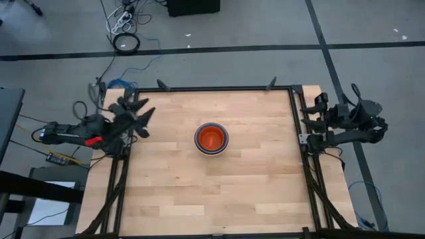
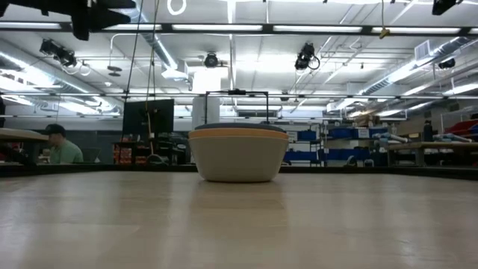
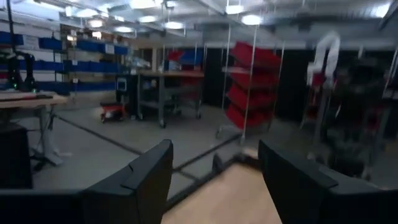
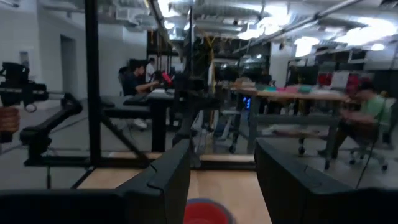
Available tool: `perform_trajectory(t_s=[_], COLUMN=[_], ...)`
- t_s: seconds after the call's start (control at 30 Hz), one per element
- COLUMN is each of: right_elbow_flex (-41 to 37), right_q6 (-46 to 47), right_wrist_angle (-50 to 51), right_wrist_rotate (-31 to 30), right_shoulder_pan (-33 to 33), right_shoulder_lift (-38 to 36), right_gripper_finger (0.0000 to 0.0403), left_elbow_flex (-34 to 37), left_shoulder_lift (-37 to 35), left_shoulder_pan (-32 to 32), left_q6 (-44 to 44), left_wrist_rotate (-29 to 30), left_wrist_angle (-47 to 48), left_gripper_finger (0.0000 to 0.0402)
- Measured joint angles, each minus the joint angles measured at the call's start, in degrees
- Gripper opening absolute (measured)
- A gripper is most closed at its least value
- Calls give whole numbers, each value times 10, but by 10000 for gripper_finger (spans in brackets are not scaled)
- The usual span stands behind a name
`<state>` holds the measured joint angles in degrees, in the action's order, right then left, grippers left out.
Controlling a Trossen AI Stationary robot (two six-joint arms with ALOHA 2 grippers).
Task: Nest bowls inside each other
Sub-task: Return to Home Position
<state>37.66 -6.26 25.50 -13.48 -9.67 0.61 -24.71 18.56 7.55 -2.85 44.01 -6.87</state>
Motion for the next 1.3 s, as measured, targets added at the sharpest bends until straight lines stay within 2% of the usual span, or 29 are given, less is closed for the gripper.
perform_trajectory(t_s=[0.4,0.63,1.0,1.23,1.3], right_elbow_flex=[0,-15,-82,-197,-235], right_q6=[-2,1,-3,-1,5], right_wrist_angle=[30,28,5,-94,-127], right_wrist_rotate=[-22,-37,-45,-44,-46], right_shoulder_pan=[0,0,0,0,0], right_shoulder_lift=[-4,-4,-4,-4,-3], right_gripper_finger=[166,166,165,165,165], left_elbow_flex=[0,48,141,239,242], left_shoulder_lift=[-129,-186,-185,-185,-184], left_shoulder_pan=[24,24,24,24,24], left_q6=[0,1,19,40,56], left_wrist_rotate=[-18,-29,-43,-46,-61], left_wrist_angle=[58,14,-26,-71,-48], left_gripper_finger=[245,245,245,245,245])
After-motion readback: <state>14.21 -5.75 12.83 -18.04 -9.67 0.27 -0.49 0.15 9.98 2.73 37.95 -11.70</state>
